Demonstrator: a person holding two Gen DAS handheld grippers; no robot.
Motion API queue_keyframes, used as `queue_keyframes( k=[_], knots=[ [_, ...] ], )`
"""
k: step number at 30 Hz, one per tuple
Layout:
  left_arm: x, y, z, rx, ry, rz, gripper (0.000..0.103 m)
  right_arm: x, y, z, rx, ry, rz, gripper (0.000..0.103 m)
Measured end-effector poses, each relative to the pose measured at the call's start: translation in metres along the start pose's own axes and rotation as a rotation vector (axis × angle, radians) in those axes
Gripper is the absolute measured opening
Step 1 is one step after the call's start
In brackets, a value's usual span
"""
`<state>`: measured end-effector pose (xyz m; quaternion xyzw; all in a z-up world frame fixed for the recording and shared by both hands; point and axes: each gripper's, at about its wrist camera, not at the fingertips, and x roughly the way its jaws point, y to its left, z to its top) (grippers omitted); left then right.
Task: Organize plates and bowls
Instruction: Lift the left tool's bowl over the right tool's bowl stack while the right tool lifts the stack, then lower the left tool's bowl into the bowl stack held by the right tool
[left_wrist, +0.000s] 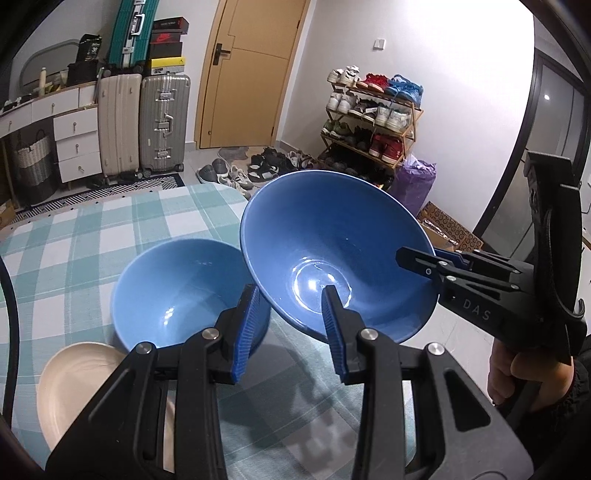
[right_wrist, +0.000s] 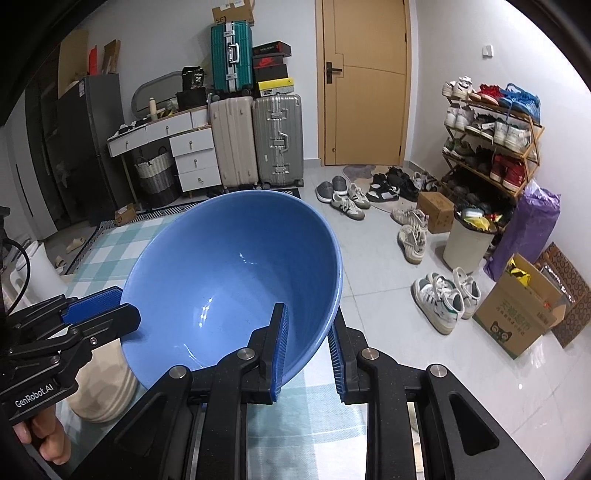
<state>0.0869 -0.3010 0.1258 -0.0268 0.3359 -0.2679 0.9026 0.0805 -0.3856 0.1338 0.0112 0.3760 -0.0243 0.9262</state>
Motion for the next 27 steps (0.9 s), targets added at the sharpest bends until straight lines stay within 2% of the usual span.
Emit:
queue_keyframes(
  k=[13, 27],
  knots=[
    [-0.038, 0.029, 0.005, -0.031, -0.030, 0.052, 0.032, 0.002, 0.039, 0.018, -0.045, -0.020, 0.046, 0.022],
    [-0.046, 0.069, 0.003, -0.084, -0.024, 0.107, 0.032, 0.031, 0.079, 0.028, -0.093, 0.007, 0.091, 0.022]
  ],
)
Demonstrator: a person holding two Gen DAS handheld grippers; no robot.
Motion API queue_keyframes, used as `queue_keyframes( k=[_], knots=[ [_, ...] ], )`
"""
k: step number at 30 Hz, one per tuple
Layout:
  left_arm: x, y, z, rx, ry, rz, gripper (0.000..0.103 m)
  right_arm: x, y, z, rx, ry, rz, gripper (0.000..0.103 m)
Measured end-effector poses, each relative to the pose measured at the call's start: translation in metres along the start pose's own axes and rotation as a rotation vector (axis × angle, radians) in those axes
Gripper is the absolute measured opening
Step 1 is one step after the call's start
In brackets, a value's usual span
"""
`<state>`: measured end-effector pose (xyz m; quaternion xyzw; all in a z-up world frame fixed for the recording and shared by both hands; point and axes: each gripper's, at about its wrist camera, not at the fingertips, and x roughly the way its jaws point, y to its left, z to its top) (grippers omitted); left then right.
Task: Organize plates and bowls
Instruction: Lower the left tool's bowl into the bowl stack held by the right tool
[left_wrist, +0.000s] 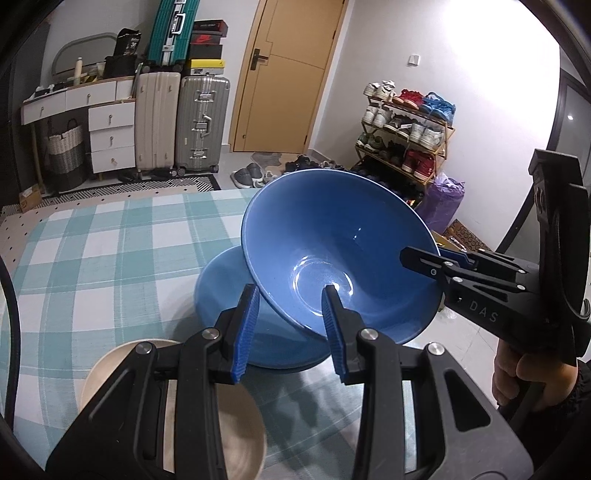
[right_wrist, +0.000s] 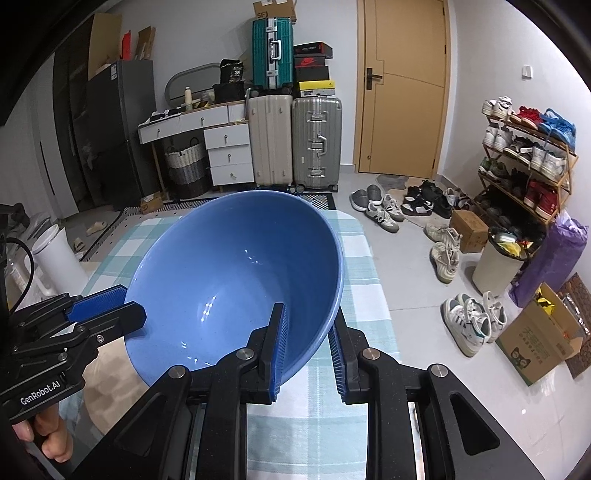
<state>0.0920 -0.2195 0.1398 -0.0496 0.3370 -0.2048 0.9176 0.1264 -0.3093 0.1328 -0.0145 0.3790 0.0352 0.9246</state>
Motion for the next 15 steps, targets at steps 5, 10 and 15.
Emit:
queue_keyframes(
  k=[5, 10, 15],
  knots=[
    [0.007, 0.015, -0.003, -0.022, 0.016, 0.023, 0.032, 0.018, 0.013, 0.001, -0.017, 0.021, 0.012, 0.022],
    [0.016, 0.030, -0.004, -0.038, 0.030, 0.037, 0.032, 0.036, 0.019, 0.001, -0.024, 0.042, 0.024, 0.022],
    [0.029, 0.042, -0.006, -0.044, 0.048, 0.052, 0.032, 0.052, 0.025, -0.001, -0.027, 0.064, 0.032, 0.022]
  ],
)
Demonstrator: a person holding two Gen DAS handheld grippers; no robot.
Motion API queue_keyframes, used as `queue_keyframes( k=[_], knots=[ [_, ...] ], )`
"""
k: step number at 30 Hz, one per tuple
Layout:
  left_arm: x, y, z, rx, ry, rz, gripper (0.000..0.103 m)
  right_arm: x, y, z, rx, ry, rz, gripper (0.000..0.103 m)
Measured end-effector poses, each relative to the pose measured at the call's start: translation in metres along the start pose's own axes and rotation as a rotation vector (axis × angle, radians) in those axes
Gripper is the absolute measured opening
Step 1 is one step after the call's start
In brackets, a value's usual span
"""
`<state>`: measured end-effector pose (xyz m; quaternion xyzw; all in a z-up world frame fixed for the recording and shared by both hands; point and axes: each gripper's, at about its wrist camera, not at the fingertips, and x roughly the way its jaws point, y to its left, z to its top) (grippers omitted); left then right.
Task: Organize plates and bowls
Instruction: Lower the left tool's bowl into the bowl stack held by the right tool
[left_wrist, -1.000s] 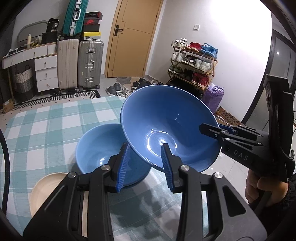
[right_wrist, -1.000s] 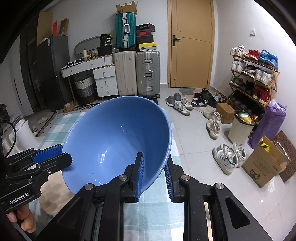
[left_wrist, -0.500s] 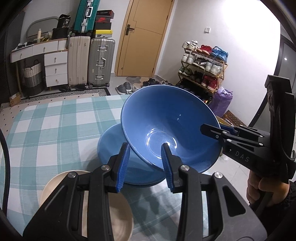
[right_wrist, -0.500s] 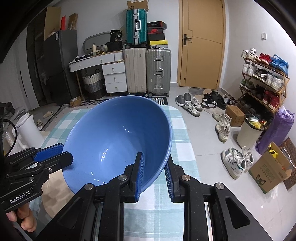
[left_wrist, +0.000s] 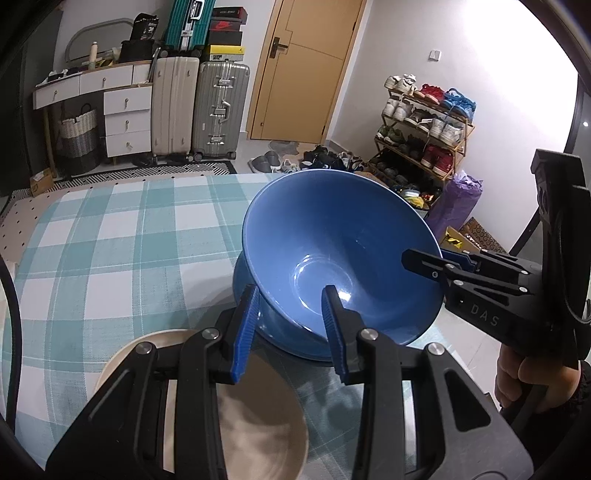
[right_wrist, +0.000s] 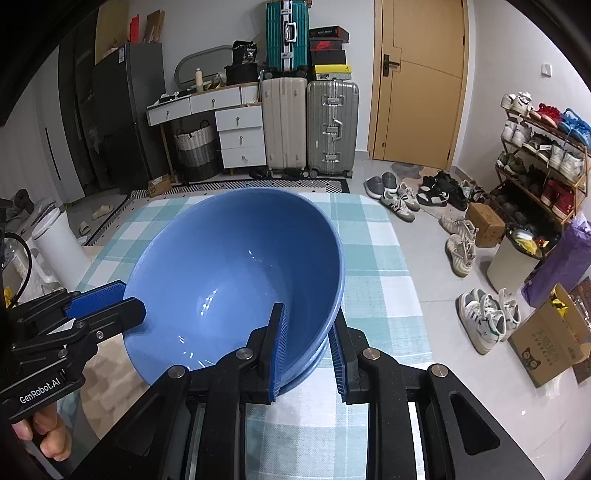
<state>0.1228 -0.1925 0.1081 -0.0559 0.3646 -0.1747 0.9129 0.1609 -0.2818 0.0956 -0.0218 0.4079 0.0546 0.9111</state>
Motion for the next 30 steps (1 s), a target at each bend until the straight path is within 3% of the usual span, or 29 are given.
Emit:
queue_keyframes(
  k=[19, 30],
  knots=[
    [0.061, 0.024, -0.011, 0.003, 0.065, 0.043, 0.032, 0.042, 0.009, -0.011, -0.037, 0.059, -0.033, 0.023],
    [0.075, 0.029, -0.013, 0.008, 0.074, 0.056, 0.032, 0.048, 0.018, -0.017, -0.073, 0.050, -0.071, 0.024]
  ],
)
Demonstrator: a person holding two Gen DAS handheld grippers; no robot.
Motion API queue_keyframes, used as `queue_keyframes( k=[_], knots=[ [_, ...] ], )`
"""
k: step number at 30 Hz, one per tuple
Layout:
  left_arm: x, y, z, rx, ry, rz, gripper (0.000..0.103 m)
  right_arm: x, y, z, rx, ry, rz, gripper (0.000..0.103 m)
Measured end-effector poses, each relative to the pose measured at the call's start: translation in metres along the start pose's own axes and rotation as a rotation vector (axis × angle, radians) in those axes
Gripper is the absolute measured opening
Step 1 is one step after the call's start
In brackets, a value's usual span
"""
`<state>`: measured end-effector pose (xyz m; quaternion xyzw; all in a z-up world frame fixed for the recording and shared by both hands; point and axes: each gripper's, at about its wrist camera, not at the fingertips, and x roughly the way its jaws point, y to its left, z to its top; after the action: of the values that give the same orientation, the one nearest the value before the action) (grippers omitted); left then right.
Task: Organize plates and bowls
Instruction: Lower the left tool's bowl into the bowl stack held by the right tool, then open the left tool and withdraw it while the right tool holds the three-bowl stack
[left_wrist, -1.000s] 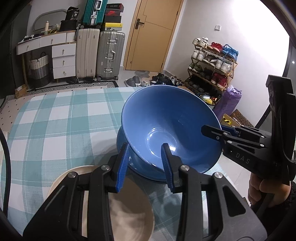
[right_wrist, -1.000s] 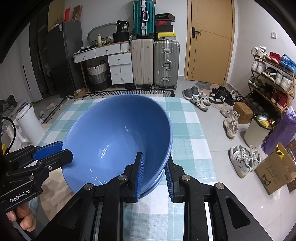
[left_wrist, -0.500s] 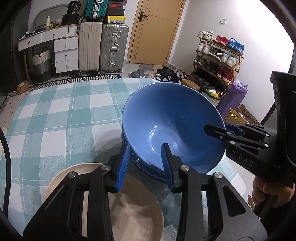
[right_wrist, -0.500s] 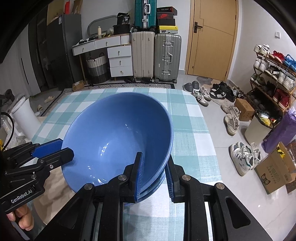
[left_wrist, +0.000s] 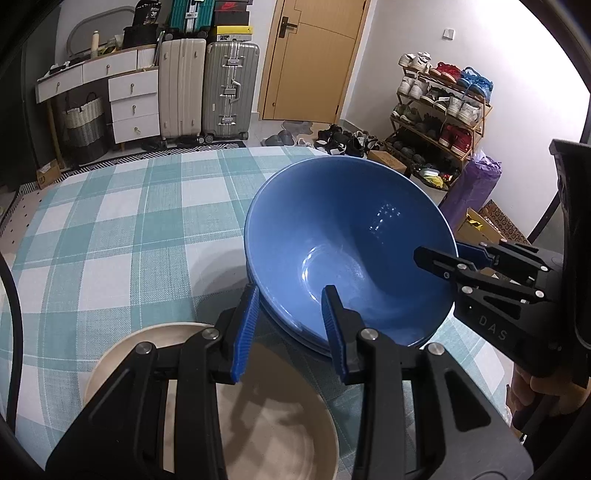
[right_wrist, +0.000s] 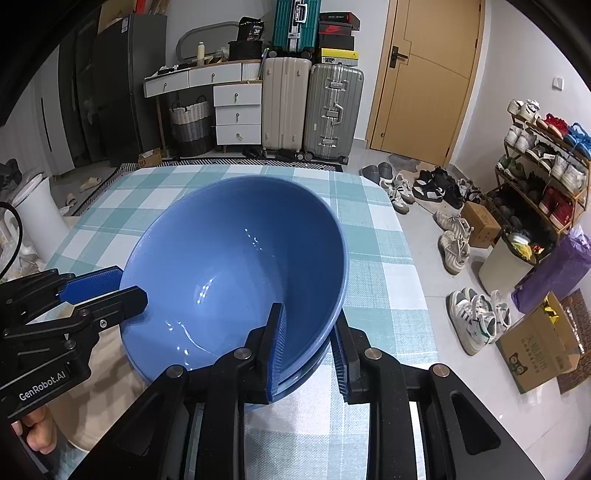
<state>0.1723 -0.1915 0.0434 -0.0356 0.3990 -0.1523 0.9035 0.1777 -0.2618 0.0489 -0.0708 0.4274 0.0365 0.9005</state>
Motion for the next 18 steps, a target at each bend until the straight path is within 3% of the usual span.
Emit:
queue_keyframes(
  k=[18],
  knots=[
    [0.017, 0.013, -0.003, -0.024, 0.020, -0.003, 0.032, 0.001, -0.003, -0.008, -0.011, 0.018, -0.008, 0.036]
  ],
)
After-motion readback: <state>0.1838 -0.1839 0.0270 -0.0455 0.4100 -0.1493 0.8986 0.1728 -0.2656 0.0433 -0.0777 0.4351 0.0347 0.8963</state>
